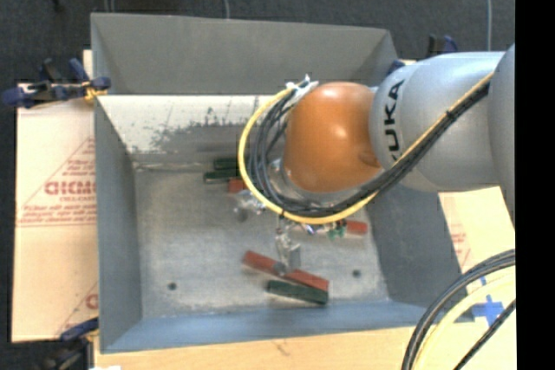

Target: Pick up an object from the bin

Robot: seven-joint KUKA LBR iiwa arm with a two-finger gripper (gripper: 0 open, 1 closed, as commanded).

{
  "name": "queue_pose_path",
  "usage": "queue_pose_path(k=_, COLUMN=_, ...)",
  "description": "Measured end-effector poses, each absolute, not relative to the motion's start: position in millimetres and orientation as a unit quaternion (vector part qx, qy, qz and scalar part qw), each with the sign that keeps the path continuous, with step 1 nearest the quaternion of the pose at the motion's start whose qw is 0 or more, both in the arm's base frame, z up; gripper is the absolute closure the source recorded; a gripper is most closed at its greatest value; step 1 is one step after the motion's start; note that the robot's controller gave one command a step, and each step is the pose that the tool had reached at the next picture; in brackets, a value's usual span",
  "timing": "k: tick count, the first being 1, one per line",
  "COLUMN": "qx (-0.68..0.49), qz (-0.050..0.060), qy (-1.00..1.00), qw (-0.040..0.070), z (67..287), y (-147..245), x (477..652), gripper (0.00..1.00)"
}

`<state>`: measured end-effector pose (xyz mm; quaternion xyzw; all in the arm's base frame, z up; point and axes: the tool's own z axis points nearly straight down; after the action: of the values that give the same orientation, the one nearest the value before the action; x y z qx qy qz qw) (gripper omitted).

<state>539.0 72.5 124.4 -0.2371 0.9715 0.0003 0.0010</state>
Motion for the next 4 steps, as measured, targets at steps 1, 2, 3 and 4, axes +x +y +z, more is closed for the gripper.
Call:
queue_pose_path(k=1, qx=-0.342, qz=0.0, qy=0.94, qw=0.003, z=85, y=70, x=506.4, gripper=0.0)
queue_pose_path(k=2, qx=-0.257, qz=0.0, qy=0.966, qw=0.002, z=93, y=8, x=511.2, gripper=1.0)
queue_pose_path(k=3, qx=-0.256, qz=0.001, qy=0.967, qw=0.002, z=93, y=9, x=511.1, gripper=0.0)
queue_pose_path(k=4, qx=-0.256, qz=0.001, qy=0.967, qw=0.002, z=93, y=9, x=511.1, gripper=0.0)
